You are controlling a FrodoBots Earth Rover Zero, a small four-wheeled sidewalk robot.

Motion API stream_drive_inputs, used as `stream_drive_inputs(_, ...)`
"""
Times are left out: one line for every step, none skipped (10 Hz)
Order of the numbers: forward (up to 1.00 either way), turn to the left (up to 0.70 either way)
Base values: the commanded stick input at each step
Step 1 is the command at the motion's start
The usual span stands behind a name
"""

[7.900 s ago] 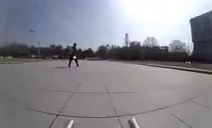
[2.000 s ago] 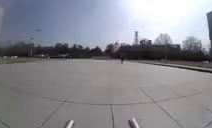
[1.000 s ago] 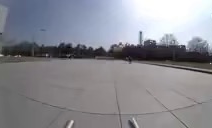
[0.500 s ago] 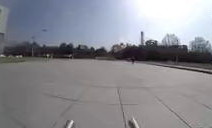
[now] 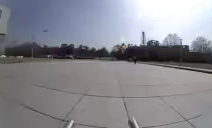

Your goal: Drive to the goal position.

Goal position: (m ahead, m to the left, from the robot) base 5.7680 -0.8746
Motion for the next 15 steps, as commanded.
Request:
stream_drive_inputs(1.0, 0.0)
stream_drive_inputs(1.0, -0.17)
stream_drive_inputs(1.0, -0.27)
stream_drive_inputs(1.0, -0.27)
stream_drive_inputs(1.0, -0.19)
stream_drive_inputs(1.0, 0.0)
stream_drive_inputs(1.0, 0.0)
stream_drive_inputs(1.0, 0.0)
stream_drive_inputs(1.0, 0.0)
stream_drive_inputs(1.0, 0.0)
stream_drive_inputs(1.0, 0.0)
stream_drive_inputs(1.0, -0.09)
stream_drive_inputs(1.0, -0.27)
stream_drive_inputs(1.0, -0.27)
stream_drive_inputs(1.0, -0.27)
